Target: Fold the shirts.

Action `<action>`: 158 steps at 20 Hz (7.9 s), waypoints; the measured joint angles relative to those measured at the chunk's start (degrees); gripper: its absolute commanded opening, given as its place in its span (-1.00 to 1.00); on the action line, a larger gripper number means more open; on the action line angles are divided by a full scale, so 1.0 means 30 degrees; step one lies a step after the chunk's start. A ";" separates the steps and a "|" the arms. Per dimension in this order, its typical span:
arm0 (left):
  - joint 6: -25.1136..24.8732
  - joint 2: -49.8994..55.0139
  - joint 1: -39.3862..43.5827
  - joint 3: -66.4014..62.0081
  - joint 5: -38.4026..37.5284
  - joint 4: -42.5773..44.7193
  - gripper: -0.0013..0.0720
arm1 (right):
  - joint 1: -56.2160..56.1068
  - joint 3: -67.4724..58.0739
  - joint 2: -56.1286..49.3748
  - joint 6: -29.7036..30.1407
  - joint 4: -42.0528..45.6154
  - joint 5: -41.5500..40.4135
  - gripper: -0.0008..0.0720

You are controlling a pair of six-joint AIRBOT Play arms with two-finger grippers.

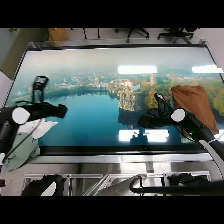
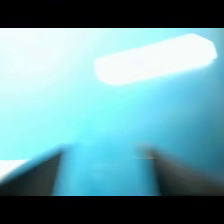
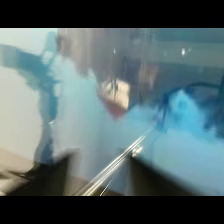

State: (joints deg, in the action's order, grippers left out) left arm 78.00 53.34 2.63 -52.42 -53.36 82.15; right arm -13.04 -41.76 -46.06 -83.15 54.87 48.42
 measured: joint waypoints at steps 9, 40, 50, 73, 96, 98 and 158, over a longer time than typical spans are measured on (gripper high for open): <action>-0.0073 0.5064 -1.1934 -0.0488 0.3402 -0.0743 0.92 | 0.0000 0.0000 -0.0007 0.0561 0.0160 -0.2477 0.41; -0.0984 0.2827 0.4918 -0.2448 0.0947 -1.0214 -0.89 | 0.2302 -0.2681 0.1275 0.0685 0.1719 0.3351 0.40; -0.0087 0.7206 0.5450 -0.3555 -0.2805 -1.0214 0.97 | 0.2973 -0.2783 -0.0087 0.0532 0.1326 0.3920 0.40; -0.0816 0.7708 0.9690 0.3344 0.4554 -1.4047 -0.92 | 0.4233 -0.4605 -0.9814 1.0608 -0.9282 0.3446 -0.92; -0.0517 -0.0714 0.2856 -1.9693 -0.4517 -1.3274 -0.92 | 0.8327 -1.9467 0.2543 1.1672 -1.1453 0.8087 -0.92; -0.0809 0.1756 0.2856 -2.0232 -0.5129 -1.3216 -0.92 | 0.8276 -1.9467 0.0838 1.1686 -1.1351 0.8655 -0.92; -0.3672 0.9041 0.0576 0.4065 -0.6455 -0.6710 -0.91 | 1.0222 -1.4367 -1.5744 0.9799 -0.3665 0.8903 0.02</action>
State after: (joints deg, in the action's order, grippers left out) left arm 66.98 80.47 4.36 -40.23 -72.73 62.02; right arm 17.63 -84.86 -93.30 -53.76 43.88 75.13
